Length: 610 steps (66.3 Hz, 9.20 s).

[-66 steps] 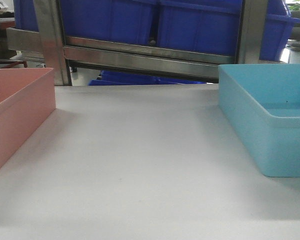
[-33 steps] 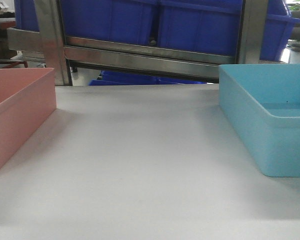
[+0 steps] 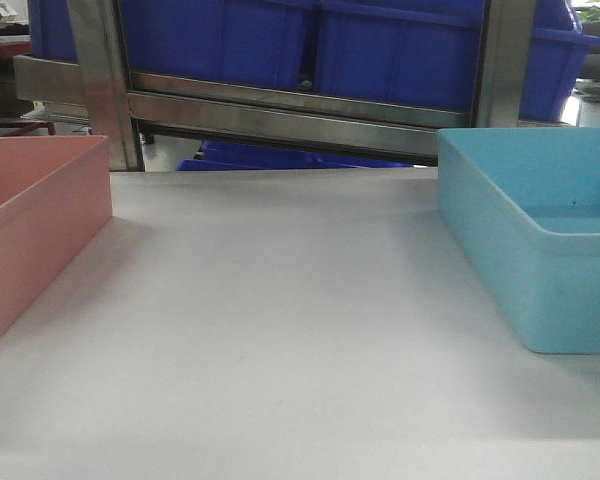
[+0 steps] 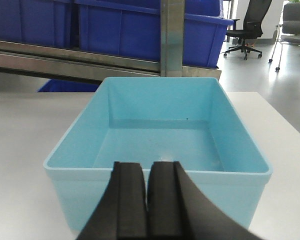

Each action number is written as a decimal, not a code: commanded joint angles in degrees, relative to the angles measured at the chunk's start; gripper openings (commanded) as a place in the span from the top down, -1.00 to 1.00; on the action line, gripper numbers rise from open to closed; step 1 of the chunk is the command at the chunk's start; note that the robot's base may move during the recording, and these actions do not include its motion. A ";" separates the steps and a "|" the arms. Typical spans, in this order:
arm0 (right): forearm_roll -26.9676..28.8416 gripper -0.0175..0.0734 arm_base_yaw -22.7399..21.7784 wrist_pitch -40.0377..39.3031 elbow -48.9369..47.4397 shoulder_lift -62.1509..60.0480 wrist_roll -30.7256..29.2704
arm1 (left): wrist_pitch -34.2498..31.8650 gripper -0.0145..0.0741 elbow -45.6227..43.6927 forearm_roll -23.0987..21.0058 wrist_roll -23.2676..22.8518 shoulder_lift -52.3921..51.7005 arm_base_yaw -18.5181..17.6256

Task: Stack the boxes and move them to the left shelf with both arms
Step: 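Lower the left gripper onto the rim of the pink bin, then grip the pink bin wall with the left gripper and lift it, then move the pink bin to the table center and release it, then lower the right gripper onto the rim of the light-blue bin, then grip the light-blue bin with the right gripper and lift it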

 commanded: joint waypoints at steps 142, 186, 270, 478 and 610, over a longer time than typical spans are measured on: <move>-0.24 0.50 0.04 -5.23 -1.04 -1.16 -0.49 | 1.60 0.68 -19.77 -18.45 -3.43 20.76 5.67; -0.24 0.50 0.04 -5.23 -1.04 -1.16 -0.49 | 4.66 0.68 -19.77 -11.40 -25.55 18.44 -16.95; -0.24 0.50 0.04 -5.23 -1.04 -1.16 -0.49 | 5.21 0.49 -19.77 -4.34 -33.70 31.50 -29.60; 13.97 -0.64 -21.11 54.64 -90.30 90.98 -23.80 | -36.99 0.69 50.21 -0.68 -9.70 -54.05 -29.37; 35.69 0.49 -19.75 43.66 -90.89 95.71 -23.31 | -36.16 0.69 50.42 -0.68 -9.70 -54.05 -29.37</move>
